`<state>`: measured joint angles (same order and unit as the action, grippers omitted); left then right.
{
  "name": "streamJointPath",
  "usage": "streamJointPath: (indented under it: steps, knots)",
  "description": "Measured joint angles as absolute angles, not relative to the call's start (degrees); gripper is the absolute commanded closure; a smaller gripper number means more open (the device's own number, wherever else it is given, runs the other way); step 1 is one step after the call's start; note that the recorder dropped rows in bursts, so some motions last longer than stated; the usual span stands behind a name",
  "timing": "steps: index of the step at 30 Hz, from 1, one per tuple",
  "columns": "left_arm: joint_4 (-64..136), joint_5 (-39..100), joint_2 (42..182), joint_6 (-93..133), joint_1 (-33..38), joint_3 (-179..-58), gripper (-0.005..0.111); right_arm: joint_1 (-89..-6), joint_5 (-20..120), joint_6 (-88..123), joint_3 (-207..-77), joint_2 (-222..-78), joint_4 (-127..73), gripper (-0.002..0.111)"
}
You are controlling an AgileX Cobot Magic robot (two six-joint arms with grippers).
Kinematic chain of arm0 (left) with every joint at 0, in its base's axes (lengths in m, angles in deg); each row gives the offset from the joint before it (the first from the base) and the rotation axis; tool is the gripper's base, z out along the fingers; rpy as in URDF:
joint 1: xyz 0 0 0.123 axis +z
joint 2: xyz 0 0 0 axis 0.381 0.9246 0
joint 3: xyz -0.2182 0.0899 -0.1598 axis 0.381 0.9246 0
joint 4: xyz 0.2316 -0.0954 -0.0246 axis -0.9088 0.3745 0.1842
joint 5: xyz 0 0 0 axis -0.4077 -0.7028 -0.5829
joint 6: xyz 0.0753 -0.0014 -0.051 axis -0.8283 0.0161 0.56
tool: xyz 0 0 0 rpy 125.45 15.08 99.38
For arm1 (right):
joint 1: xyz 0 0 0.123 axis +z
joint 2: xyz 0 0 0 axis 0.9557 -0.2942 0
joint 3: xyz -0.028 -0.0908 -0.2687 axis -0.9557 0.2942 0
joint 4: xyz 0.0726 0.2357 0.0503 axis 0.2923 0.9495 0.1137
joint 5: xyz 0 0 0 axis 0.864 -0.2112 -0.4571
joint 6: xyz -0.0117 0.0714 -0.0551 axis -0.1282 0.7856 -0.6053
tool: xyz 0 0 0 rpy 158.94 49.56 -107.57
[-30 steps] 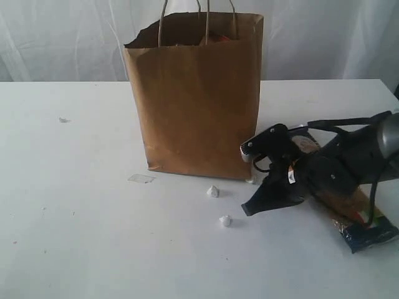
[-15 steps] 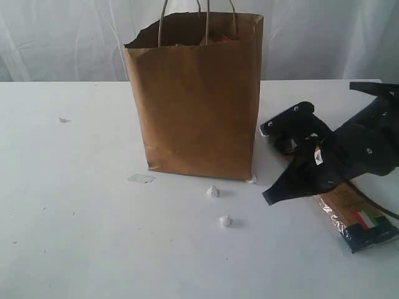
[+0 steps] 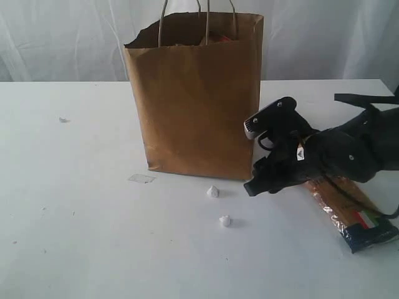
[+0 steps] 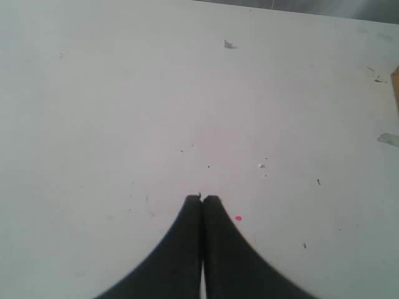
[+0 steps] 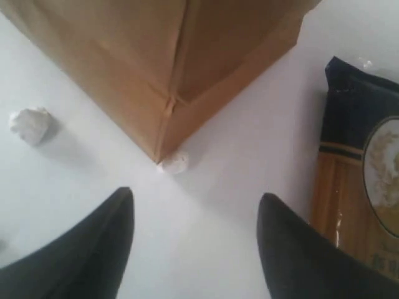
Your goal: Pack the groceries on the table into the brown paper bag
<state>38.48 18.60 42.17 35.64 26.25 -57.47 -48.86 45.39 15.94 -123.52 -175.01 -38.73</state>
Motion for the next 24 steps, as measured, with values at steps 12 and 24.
streamJointPath:
  steps: [12,24]
  knots:
    - [38.48,18.6,42.17,35.64,26.25,-57.47,0.107,-48.86,54.33,15.73,-123.52,-181.56,-38.09,0.053]
    - [38.48,18.6,42.17,35.64,26.25,-57.47,0.107,-48.86,62.09,15.52,-123.52,-185.85,-41.83,0.053]
